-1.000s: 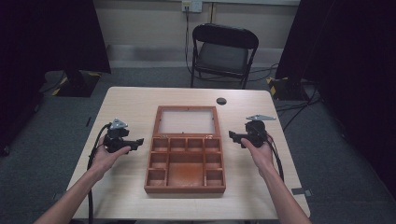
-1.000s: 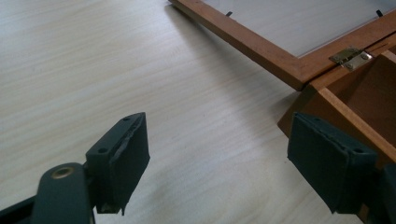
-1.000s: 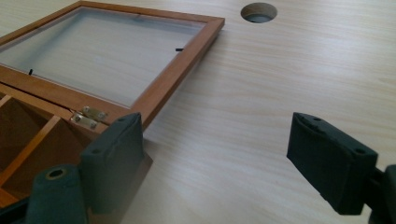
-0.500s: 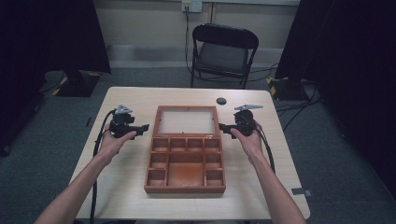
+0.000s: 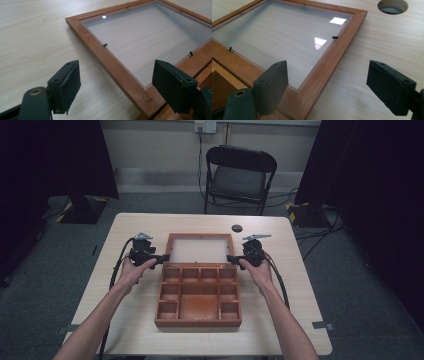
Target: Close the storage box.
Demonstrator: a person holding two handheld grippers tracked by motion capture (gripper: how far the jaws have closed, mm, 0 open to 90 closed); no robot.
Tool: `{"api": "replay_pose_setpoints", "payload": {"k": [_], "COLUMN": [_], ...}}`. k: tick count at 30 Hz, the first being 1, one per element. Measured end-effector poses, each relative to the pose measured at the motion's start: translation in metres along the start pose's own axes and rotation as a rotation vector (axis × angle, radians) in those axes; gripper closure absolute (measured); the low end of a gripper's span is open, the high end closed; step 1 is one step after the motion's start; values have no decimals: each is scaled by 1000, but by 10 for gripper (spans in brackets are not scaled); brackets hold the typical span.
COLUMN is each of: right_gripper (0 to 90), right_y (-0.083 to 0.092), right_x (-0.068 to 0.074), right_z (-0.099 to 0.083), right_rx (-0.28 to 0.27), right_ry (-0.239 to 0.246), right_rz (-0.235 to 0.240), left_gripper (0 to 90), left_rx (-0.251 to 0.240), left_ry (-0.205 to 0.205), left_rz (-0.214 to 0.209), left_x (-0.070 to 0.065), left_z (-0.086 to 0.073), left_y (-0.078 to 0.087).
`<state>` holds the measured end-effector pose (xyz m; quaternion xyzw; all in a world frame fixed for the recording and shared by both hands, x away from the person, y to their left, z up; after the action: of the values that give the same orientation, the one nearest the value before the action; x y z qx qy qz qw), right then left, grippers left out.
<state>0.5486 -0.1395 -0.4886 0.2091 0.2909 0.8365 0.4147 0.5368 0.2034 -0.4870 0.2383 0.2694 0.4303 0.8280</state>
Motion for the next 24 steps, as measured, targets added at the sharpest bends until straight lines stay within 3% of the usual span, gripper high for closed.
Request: {"api": "replay_pose_setpoints", "payload": {"k": [2,4,7,10,14,20,24], "right_gripper": [167,167,159,153,150,144,144], "right_y": [-3,-6,-11,-14,-17,-22,-28], "right_x": [1,3,4,3,4,7,11], "right_z": [-1,-4,-6,-7,-7,-7,-7], "right_rx": [10,23,21,18,13,15,11], "right_ry": [-4,-8,-24,-72,-89,-128,-166], "right_rz": [-2,-2,-1,24,42,89,135], "left_gripper": [220,213,193,166,167,151,151], "left_rx": [5,41,40,41,51,68,64], "left_ry": [8,-6,26,49,54,100,106], "left_rz": [5,9,-6,-13,-8,-45,-60], "left_x": [-2,-3,-2,-3,-4,-2,-3], "left_z": [-3,-6,-7,-7,-5,-6,-6], "left_y": [-4,-7,-9,-12,-16,-23,-26]}}
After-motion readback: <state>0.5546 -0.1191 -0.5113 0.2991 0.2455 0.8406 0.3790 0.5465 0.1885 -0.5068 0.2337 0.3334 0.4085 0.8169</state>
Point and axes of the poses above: each handheld gripper's, and its own axes: y roughly backward along the jaws, z roughly out of its top, x roughly to its left, the point moved 5 cm from there along -y, roughly forward along the jaws, and after that the axes turned 5 degrees about y, right-handed, at the moved point
